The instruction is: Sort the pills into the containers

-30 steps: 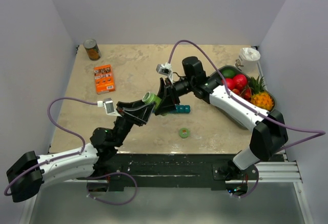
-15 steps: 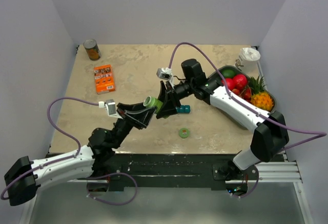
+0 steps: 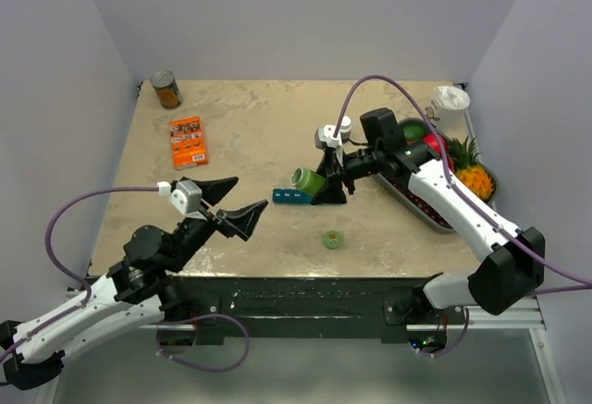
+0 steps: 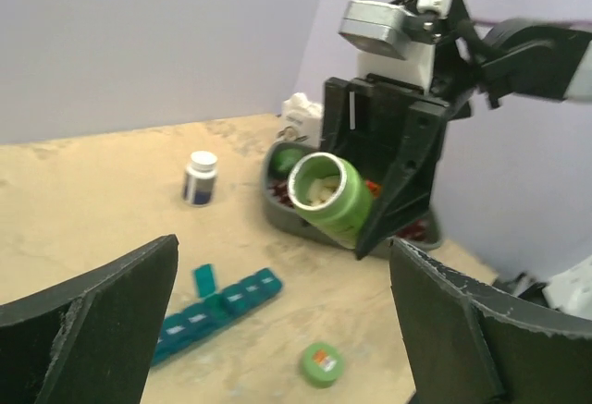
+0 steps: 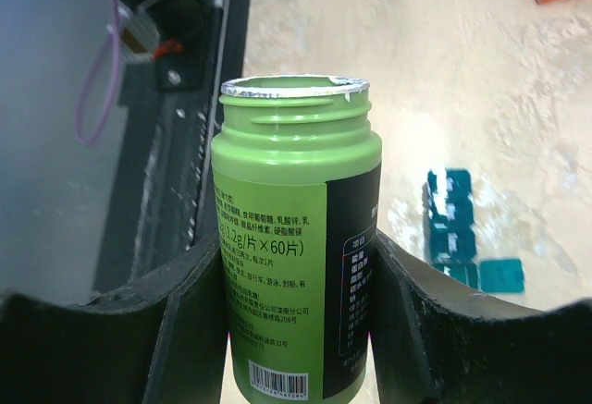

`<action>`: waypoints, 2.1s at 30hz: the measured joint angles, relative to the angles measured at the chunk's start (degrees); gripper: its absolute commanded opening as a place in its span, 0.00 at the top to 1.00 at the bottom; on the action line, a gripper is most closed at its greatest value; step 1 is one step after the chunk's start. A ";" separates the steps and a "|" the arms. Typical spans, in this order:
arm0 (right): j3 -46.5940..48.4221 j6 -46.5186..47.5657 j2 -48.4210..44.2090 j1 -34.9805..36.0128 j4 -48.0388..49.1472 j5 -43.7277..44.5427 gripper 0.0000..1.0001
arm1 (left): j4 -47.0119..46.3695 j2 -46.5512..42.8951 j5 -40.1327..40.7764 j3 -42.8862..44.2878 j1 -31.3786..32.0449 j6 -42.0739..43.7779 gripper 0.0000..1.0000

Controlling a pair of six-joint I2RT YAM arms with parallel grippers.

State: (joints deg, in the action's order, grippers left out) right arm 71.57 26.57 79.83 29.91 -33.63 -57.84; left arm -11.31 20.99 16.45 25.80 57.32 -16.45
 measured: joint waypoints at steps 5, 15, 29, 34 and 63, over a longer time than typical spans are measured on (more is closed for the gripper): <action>-2.51 8.13 -3.43 -3.06 -4.74 2.43 1.00 | 10.93 6.25 0.46 7.39 0.00 10.62 0.00; -9.86 9.57 -13.33 -7.13 -1.09 10.88 1.00 | 16.87 17.94 -0.74 4.85 -0.31 23.71 0.00; -6.12 -4.50 -13.49 -5.11 12.55 7.48 1.00 | 11.04 15.37 -4.90 -4.20 -0.42 29.40 0.01; -4.76 -25.33 -14.23 -16.50 34.10 6.91 1.00 | 8.66 18.73 -7.85 -5.75 -0.42 32.41 0.01; -17.90 -12.04 -18.32 -23.47 27.34 -10.75 1.00 | 1.44 57.00 -25.94 7.32 -17.42 55.15 0.08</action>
State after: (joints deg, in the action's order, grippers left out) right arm 53.67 14.52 61.52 6.44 -6.28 -68.60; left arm -9.87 78.00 -9.50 33.12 39.90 38.70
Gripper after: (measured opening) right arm 0.542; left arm 0.945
